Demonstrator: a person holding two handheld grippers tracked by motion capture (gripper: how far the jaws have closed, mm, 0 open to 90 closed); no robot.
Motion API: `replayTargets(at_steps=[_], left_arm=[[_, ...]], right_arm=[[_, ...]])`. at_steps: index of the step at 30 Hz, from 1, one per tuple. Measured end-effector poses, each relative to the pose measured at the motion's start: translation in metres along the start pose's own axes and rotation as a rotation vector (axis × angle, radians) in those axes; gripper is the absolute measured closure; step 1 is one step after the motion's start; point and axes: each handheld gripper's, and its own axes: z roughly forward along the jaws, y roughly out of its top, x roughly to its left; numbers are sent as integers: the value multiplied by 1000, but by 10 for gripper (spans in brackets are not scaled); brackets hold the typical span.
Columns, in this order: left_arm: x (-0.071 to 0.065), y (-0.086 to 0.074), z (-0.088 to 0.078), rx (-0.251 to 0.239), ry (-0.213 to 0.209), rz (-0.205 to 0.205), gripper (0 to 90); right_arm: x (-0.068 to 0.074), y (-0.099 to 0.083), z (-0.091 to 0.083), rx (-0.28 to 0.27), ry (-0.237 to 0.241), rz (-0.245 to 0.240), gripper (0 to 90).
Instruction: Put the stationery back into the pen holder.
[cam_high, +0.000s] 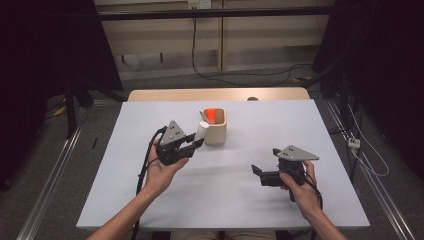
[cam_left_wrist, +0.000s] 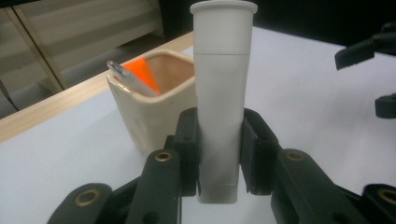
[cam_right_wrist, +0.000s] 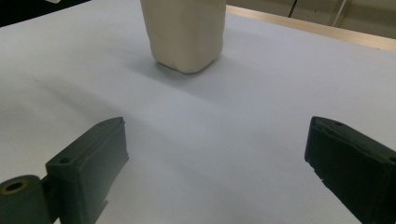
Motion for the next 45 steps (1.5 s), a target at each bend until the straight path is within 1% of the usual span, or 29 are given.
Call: replayTargets(at_steps=[1, 3, 4, 7, 9, 11, 16, 18, 22, 24, 26, 27, 28, 31, 32, 34, 35, 38, 40, 42, 44, 45], left_arm=[[3, 2, 0, -3, 5, 1, 714], [7, 5, 1, -8, 1, -24, 714], [9, 6, 1, -5, 8, -31, 715], [12, 11, 3, -9, 19, -37, 714], [13, 14, 4, -16, 26, -44, 714], [15, 18, 6, -13, 39, -43, 714], [16, 27, 15, -27, 50, -53, 715], [16, 31, 19, -31, 48, -61, 715], [17, 39, 27, -37, 57, -65, 714], [18, 42, 31, -47, 56, -76, 714], [19, 45, 34, -52, 53, -79, 715], [20, 46, 35, -60, 50, -92, 714], [21, 47, 36, -63, 49, -94, 714], [22, 49, 42, -61, 57, -100, 714], [22, 50, 44, -55, 70, -84, 714], [23, 53, 49, -49, 79, -74, 714], [24, 53, 52, -53, 82, -86, 714], [28, 54, 60, -51, 88, -93, 714], [29, 54, 66, -46, 89, -106, 714], [31, 54, 71, -39, 87, -105, 714], [31, 53, 75, -37, 91, -118, 714], [30, 53, 76, -35, 87, -115, 715]], right_arm=[[-1, -1, -2, -1, -8, -4, 56], [-3, -2, -6, -6, -18, 4, 53], [-5, -3, -7, -6, -24, 8, 53], [-9, -8, -11, -3, -41, 13, 54], [-11, -12, -14, 1, -47, 20, 55], [-14, -14, -17, 3, -57, 25, 58], [-20, -19, -30, -12, -92, 35, 59], [-21, -24, -31, -2, -99, 37, 60], [-23, -33, -34, -19, -100, 46, 61], [-22, -36, -35, -15, -101, 55, 61], [-22, -38, -34, -7, -99, 52, 62], [-21, -39, -34, -3, -103, 52, 62], [-21, -40, -34, -1, -107, 54, 63], [-21, -40, -37, -2, -101, 58, 57], [-21, -40, -37, -3, -102, 61, 59], [-22, -41, -38, -6, -104, 60, 59], [-22, -41, -38, -7, -106, 58, 59], [-22, -41, -38, -6, -103, 55, 59], [-21, -41, -37, -4, -102, 54, 59], [-21, -42, -37, 1, -103, 50, 56], [-21, -42, -36, 2, -99, 54, 55], [-22, -42, -37, 1, -99, 53, 56]])
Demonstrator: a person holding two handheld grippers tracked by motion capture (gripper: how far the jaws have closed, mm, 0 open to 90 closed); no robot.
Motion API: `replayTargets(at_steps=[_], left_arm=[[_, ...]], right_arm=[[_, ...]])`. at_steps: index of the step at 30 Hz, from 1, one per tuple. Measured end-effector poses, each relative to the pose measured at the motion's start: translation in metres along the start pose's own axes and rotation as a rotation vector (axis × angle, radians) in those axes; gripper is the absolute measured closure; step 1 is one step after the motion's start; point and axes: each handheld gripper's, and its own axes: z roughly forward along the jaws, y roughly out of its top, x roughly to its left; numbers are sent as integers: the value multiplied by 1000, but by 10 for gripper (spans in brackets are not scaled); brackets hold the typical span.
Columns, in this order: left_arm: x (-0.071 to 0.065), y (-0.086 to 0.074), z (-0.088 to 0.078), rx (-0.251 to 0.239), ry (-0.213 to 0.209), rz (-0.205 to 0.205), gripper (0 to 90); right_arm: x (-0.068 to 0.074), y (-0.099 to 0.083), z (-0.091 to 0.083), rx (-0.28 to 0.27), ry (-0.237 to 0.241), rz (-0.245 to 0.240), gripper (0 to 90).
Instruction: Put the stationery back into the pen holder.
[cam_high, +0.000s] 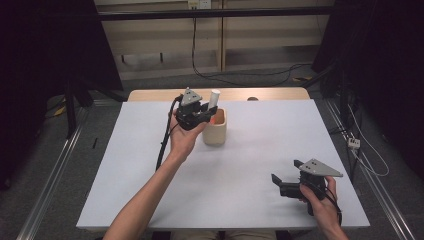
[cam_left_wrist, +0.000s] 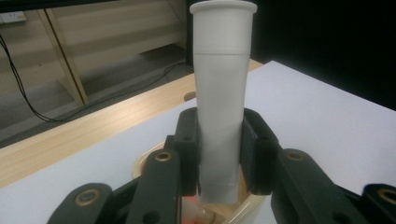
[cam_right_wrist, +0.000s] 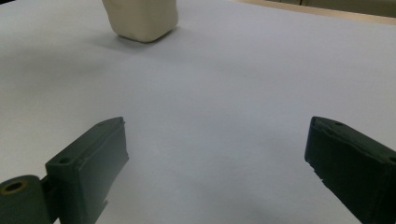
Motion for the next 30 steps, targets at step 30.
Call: replayTargets(at_steps=[30], left_arm=[[-5, -14, 28, 56, -1, 24, 592]], right_arm=[[0, -2, 2, 14, 22, -3, 49]])
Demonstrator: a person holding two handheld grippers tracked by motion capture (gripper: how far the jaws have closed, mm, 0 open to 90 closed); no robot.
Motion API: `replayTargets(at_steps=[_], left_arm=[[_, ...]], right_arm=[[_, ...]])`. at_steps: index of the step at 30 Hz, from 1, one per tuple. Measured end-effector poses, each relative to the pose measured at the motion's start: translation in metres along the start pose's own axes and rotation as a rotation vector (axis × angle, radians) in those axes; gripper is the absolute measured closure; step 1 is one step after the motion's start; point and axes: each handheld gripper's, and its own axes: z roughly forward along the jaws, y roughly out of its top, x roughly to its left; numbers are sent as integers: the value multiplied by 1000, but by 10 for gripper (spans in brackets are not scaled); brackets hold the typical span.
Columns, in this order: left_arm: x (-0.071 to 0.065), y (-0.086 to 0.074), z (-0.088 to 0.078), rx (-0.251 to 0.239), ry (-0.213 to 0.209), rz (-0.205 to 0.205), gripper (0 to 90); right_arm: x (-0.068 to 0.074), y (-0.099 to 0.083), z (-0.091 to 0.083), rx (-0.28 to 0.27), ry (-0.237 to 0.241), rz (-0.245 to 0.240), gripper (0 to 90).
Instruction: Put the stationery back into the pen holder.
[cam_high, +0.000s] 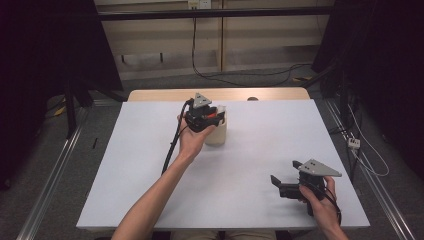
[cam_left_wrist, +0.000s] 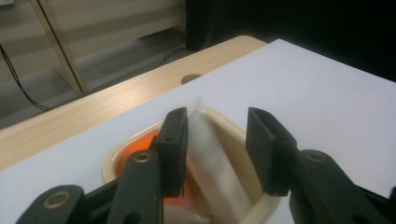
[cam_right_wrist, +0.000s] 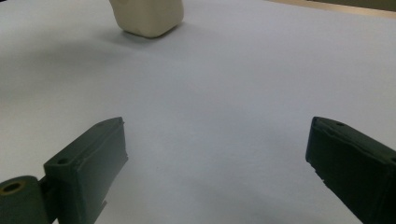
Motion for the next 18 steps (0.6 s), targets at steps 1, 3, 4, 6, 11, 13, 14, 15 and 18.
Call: replayTargets(at_steps=[1, 3, 4, 6, 11, 13, 14, 15, 18], left_arm=[[-1, 0, -2, -3, 2, -1, 569], [-3, 2, -6, -11, 2, 19, 514], [-3, 3, -8, -18, 10, 24, 476], [-2, 5, -11, -33, 26, 22, 435], [-1, 7, -20, -9, 34, 18, 316], [1, 7, -23, -2, 46, 26, 267], [3, 7, -26, -4, 53, 21, 239], [5, 7, -28, 0, 56, 6, 212], [10, 5, -34, 0, 70, -2, 159]], right_arm=[[0, 0, 0, 0, 3, 1, 46], [1, 1, 0, -5, 5, -6, 47], [1, 1, 0, -6, 6, -5, 47], [1, 1, 1, -3, 9, -3, 47], [1, 1, 1, -7, 6, -2, 47], [1, 1, 1, -5, 4, -1, 47], [0, 1, 1, -5, 1, 0, 47], [0, 1, 1, -7, 1, 0, 47], [0, 2, 1, -9, 1, 5, 49]])
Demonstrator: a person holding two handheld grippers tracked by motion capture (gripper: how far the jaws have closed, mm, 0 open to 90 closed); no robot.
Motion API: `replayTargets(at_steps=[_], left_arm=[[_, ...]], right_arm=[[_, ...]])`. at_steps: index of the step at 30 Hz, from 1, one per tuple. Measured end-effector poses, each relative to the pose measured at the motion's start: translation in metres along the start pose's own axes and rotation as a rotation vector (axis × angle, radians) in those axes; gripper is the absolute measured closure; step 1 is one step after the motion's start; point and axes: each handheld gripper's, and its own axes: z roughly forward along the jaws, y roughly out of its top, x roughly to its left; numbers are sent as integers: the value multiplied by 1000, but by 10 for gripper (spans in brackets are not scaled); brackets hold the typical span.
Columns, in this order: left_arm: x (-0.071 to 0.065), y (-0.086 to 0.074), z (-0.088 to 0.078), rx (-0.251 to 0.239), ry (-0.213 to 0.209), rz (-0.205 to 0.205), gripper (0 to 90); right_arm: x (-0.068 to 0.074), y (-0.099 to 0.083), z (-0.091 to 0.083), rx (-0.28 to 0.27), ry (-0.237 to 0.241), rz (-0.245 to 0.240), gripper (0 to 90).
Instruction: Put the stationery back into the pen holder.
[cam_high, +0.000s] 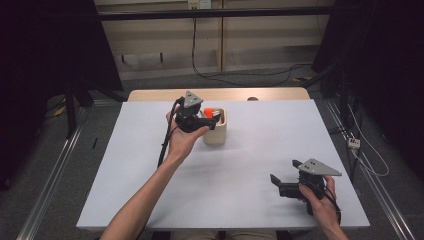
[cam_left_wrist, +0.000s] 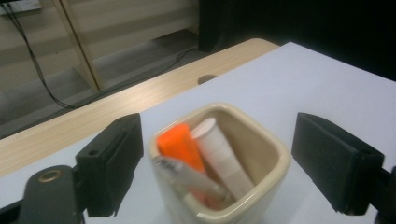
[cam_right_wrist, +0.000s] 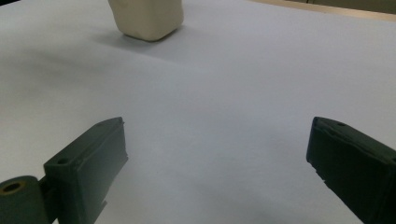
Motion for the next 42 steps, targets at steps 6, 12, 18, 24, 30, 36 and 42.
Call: replayTargets(at_steps=[6, 12, 18, 24, 30, 36, 42], left_arm=[[15, -10, -13, 0, 3, -36, 137], [22, -18, -25, 2, -7, -30, 63], [25, -27, -38, 9, -4, -28, 56], [27, -37, -50, 41, 11, -35, 56], [28, -48, -60, 67, 21, -37, 61], [25, -58, -69, 84, 6, -33, 61], [21, -60, -81, 74, -3, -25, 61]], right_arm=[[-1, 0, 0, -7, 1, 7, 51], [0, 0, 2, -5, 4, 5, 51], [1, 0, 2, -4, 11, 7, 52], [0, 0, 2, -2, 7, 4, 52], [2, 0, 2, -3, 9, -2, 52], [3, 0, 4, -3, 11, -1, 52], [5, 0, 5, 1, 14, -7, 51]])
